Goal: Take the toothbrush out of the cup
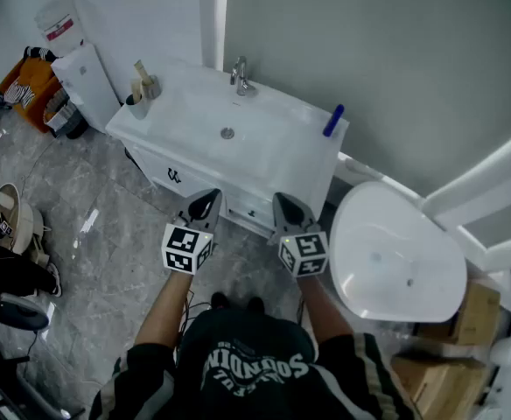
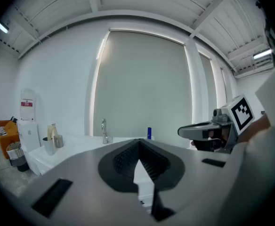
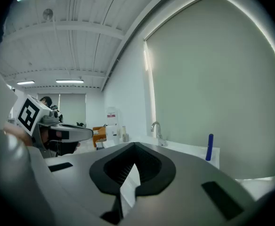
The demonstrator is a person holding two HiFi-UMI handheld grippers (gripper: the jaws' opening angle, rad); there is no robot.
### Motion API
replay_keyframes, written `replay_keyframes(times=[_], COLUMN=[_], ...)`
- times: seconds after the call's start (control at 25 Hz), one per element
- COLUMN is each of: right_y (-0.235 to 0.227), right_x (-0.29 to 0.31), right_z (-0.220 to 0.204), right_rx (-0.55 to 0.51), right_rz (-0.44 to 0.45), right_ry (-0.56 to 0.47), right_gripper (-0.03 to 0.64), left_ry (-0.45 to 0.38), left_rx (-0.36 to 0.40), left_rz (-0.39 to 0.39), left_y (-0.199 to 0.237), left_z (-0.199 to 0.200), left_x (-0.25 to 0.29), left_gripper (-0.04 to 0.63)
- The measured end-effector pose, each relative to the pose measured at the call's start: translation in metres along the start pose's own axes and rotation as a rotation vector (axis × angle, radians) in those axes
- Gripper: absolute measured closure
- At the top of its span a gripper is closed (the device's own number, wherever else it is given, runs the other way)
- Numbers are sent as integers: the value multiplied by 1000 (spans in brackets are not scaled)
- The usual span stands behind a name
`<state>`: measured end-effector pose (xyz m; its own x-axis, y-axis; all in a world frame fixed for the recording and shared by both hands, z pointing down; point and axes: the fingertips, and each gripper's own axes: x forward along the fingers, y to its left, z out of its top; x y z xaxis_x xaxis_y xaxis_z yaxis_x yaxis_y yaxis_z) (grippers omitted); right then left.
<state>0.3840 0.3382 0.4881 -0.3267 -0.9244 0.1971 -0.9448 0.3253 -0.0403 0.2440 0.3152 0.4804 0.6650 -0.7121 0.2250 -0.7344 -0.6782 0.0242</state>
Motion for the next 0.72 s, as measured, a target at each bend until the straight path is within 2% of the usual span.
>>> replay_keyframes(times=[0.12,0.44,0.72], right_y=[3,9,32], right_x=[1,-3,29], right_z=[2,-3,-10], right_rx=[37,24,47], right_rz=[17,27,63], right_ry=[-22,-22,11], right_gripper=[618,618,618], left_ry=[-1,-14,2], left_rx=[1,-36,-62], left_rz=[-13,-8,13], left_y=[2,9,41], left_z=[-3,-11,-22], left_x=[-4,-9,-24], left_gripper=[595,595,595])
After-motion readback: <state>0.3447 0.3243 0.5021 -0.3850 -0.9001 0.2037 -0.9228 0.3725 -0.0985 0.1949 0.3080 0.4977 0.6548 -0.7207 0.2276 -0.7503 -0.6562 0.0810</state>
